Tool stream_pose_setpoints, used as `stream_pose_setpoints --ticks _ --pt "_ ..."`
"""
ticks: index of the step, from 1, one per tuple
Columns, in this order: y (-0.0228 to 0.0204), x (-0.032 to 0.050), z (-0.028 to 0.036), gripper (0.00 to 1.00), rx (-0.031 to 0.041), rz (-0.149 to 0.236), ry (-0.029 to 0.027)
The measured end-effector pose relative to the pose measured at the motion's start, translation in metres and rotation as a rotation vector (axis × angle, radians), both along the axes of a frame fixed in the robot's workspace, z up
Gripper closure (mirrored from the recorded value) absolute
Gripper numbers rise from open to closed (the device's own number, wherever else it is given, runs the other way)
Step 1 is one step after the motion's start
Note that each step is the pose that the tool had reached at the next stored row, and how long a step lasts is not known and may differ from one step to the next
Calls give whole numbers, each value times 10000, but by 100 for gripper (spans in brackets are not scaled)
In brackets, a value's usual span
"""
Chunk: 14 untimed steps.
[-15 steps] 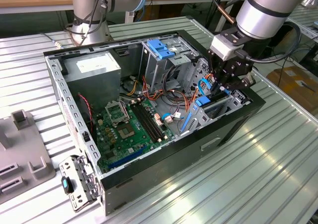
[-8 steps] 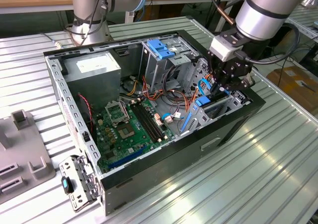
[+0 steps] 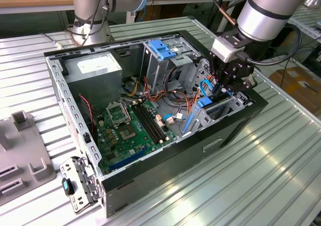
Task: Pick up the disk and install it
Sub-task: 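Insert the first disk wire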
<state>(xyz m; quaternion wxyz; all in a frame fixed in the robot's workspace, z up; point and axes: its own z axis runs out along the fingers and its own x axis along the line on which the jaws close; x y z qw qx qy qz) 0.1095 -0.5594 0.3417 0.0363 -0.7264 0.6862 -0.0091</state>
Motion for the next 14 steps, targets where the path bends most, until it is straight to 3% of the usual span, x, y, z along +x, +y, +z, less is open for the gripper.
stream_pose_setpoints --ticks 1,5,9,12,14 --pt "0 0 -5 84 11 0 -1" --pt "0 0 -1 58 0 0 0" --pt "1 0 29 58 -2 0 0" --pt "3 0 115 58 -16 0 0" --pt "3 0 114 58 -15 0 0"
